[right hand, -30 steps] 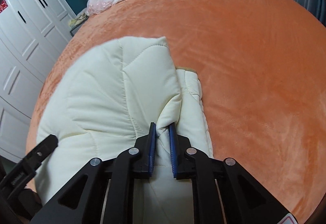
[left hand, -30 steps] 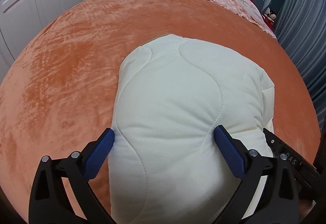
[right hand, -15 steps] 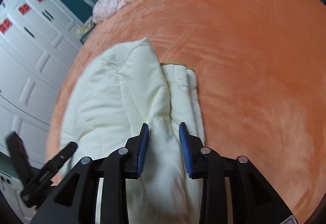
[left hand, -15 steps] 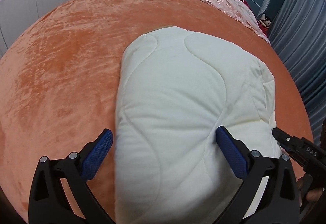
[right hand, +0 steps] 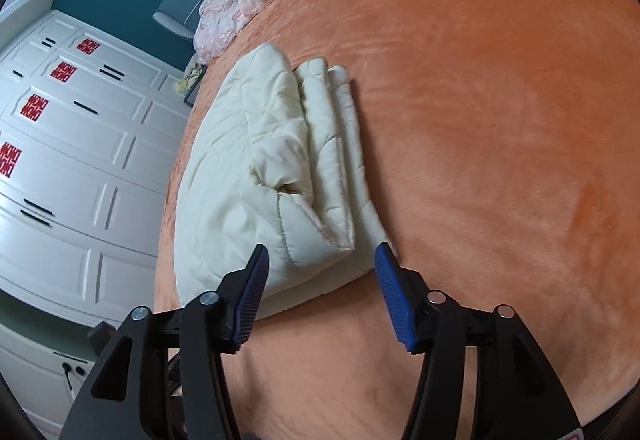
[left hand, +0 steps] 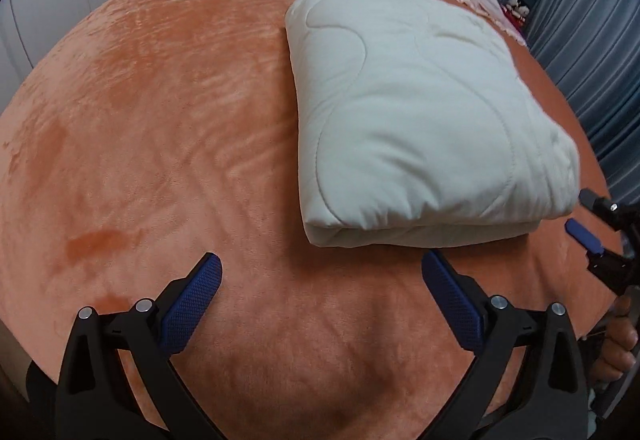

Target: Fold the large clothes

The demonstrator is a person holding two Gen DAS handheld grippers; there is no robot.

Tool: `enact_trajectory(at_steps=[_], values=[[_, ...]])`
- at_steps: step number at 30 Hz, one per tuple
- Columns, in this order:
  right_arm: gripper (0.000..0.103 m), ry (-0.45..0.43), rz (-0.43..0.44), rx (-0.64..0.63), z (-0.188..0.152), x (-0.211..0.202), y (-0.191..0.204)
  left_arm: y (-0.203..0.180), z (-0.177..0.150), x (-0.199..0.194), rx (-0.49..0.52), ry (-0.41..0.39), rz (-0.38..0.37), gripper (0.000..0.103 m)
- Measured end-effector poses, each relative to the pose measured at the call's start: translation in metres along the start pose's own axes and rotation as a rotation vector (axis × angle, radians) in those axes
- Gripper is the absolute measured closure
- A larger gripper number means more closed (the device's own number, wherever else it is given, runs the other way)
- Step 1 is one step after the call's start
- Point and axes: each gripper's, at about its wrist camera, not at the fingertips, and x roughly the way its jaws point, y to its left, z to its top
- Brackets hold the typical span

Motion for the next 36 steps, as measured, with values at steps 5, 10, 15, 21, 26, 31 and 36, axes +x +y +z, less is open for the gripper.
enact_trajectory(at_steps=[5, 10, 15, 21, 26, 31, 36], values=[[0.065, 0.029, -0.027, 0.007, 0.006, 0.026, 0.009, 0.01, 0.012, 0.009, -0.009, -0.022, 0.098, 0.014], [0.087, -0.051, -0.022, -0.177, 0.001, 0.002, 0.055, 0.012, 0.026, 0.005, 0.038, -0.064, 0.161, 0.025], [0.087, 0.01, -0.193, -0.248, -0.013, 0.036, 0.045, 0.029, 0.033, 0.029, -0.049, 0.01, 0.121, 0.024], [0.081, 0.058, -0.218, -0.192, -0.018, 0.059, 0.024, 0.016, 0.028, 0.022, -0.027, 0.022, 0.153, 0.026], [0.07, 0.038, -0.179, -0.156, -0.008, 0.011, 0.026, 0.013, 0.03, -0.013, -0.022, -0.004, 0.099, 0.026], [0.07, -0.068, -0.166, -0.142, 0.014, -0.024, 0.033, 0.011, 0.055, -0.058, -0.059, -0.14, -0.035, 0.023], [0.049, -0.088, -0.177, -0.079, 0.057, -0.006, 0.035, 0.002, 0.108, -0.049, -0.06, -0.186, -0.064, 0.014]])
